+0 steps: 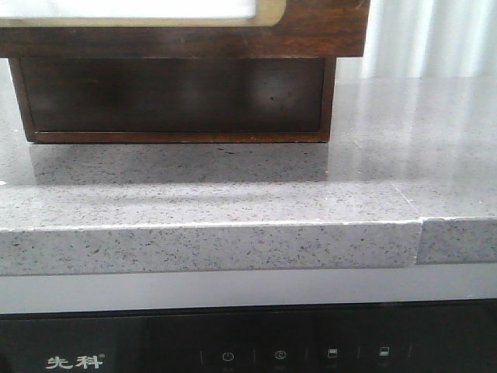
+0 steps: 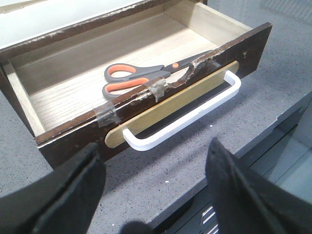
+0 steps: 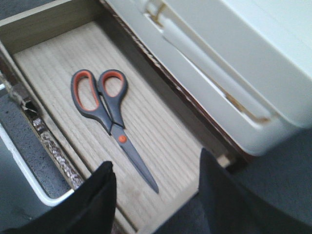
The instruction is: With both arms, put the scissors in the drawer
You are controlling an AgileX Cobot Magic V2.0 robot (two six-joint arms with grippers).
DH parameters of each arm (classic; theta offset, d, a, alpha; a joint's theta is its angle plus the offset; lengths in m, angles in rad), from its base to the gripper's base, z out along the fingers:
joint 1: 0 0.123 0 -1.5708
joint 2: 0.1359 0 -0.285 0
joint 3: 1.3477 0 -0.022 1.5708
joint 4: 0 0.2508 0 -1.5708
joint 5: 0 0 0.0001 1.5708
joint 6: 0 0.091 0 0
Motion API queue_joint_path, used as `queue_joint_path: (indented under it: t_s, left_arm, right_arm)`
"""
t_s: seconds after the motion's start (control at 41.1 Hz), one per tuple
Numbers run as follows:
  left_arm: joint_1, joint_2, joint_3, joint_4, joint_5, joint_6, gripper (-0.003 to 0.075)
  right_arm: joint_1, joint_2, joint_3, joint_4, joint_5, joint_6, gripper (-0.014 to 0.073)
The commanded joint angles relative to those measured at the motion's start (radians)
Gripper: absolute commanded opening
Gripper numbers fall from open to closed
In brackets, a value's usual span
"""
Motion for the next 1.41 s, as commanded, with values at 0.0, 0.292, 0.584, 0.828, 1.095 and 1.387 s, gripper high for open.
queue_joint_path:
  t_s: [0.0, 0.292, 0.584, 0.828, 1.095, 1.387]
  left_arm:
    - [-0.005, 0.002, -0.031, 0.0, -0.076, -0.008, 0.0439]
    - [-0.005, 0.002, -0.031, 0.0, -0.076, -0.008, 0.0438]
    - [-0.005, 0.002, -0.031, 0.0, -0.076, -0.008, 0.0438]
    - [-0.005, 0.002, -0.031, 0.0, -0.076, -0.008, 0.0438]
    - [-0.005, 0.002, -0.031, 0.0, -0.076, -0.008, 0.0438]
    - [-0.005, 0.002, -0.031, 0.0, -0.108, -0.008, 0.0434]
  right_arm:
    - [-0.004, -0.117, 0.053, -0.126, -0.041, 0.175, 0.0414]
    - [-0.004, -0.371, 0.384, -0.259, -0.12, 0.324, 0.0414]
    - [-0.004, -0.567, 0.616, -0.258, -0.117, 0.337, 0.0414]
    - [-0.004, -0.733, 0.76, -0.262, -0.133, 0.435, 0.0414]
    - [-0.004, -0.788, 0.804, -0.264, -0.147, 0.436, 0.0414]
    - [-0.004, -0.788, 0.804, -0.264, -0.162, 0.436, 0.0274]
